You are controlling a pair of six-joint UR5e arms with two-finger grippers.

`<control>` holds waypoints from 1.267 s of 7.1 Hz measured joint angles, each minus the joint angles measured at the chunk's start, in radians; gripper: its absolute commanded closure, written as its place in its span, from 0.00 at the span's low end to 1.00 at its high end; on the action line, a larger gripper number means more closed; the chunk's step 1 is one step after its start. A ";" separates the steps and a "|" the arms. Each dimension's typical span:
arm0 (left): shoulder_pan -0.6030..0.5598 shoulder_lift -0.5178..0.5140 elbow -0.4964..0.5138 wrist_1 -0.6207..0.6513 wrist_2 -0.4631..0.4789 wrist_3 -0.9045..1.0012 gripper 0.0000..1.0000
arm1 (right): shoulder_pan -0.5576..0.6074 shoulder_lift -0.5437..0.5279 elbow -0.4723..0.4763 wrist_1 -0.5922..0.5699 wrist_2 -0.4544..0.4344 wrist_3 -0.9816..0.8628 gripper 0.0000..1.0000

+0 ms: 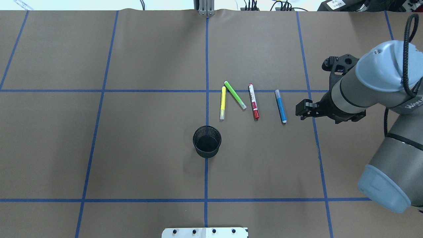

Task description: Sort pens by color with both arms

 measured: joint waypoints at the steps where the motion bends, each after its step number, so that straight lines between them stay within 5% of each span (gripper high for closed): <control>1: -0.008 -0.001 0.000 0.015 0.000 0.015 0.01 | 0.053 -0.018 -0.003 -0.017 0.005 -0.119 0.00; 5: -0.017 0.028 -0.013 0.020 -0.003 0.038 0.01 | 0.460 -0.054 -0.260 -0.023 0.182 -0.675 0.00; 9: -0.033 0.053 -0.044 0.023 -0.054 0.077 0.01 | 0.673 -0.198 -0.413 0.089 0.359 -0.933 0.00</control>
